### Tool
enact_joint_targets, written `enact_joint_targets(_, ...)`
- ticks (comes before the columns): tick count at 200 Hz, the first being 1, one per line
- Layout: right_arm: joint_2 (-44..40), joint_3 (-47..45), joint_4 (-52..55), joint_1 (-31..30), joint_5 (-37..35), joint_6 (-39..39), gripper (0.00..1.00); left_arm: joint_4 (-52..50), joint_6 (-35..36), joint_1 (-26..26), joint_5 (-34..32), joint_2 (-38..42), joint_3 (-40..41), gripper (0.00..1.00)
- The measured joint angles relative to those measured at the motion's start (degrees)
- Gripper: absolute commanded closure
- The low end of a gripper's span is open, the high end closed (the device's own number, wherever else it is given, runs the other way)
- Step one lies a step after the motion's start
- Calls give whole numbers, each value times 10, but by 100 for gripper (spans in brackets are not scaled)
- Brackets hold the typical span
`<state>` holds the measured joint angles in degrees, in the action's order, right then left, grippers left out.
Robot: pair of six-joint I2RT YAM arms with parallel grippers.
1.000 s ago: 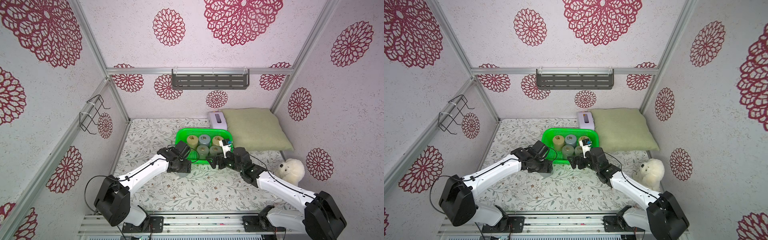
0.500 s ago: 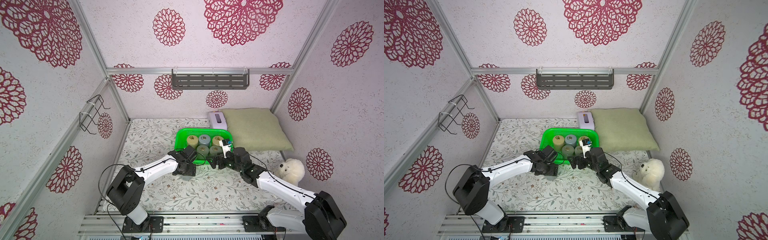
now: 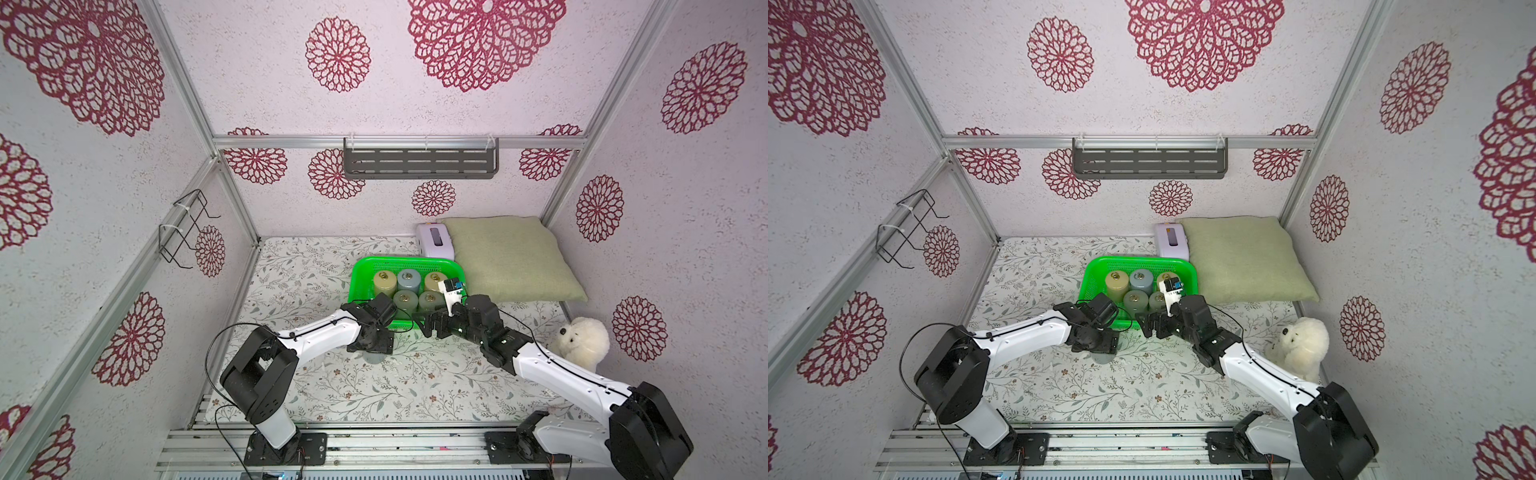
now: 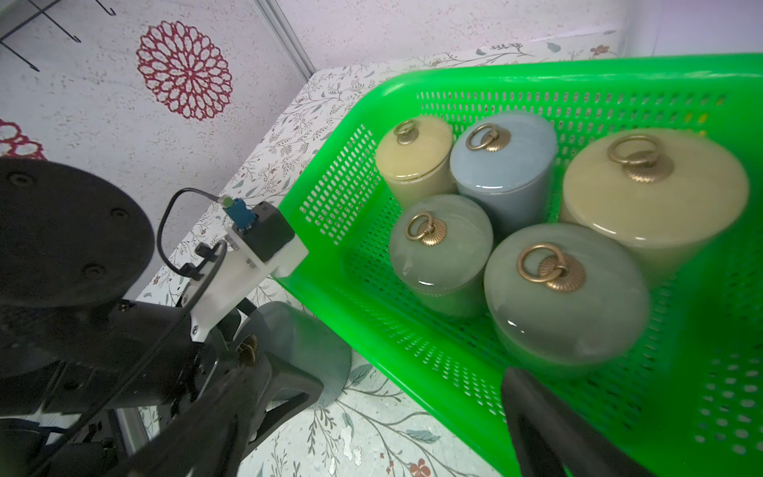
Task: Take the tea canister out of the basket
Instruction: Place the tea canister at the center of the board.
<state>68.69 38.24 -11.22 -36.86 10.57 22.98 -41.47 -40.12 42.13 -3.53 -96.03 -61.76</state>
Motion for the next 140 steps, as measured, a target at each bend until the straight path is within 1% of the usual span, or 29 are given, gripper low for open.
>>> enact_joint_targets(19, 0, 2, 6, 0, -2, 0, 1, 4, 0, 0, 2, 0, 0, 2)
enact_joint_targets(64, 2, 18, 20, 0, -12, 0, 1, 1, 1, 1, -1, 11, -7, 3)
enact_joint_targets(85, 2, 23, 29, -1, -28, -4, 1, -3, 4, 1, -1, 42, -8, 3)
enact_joint_targets(106, 2, 41, 60, -1, -49, -5, 1, -3, 9, 1, -2, 88, -8, 3)
enact_joint_targets(124, 10, 79, 94, -1, -67, -6, 1, 0, 16, 2, -10, 124, -16, 3)
enact_joint_targets(140, 30, 122, 122, -1, -80, -5, 1, 4, 28, 2, -30, 136, -35, 3)
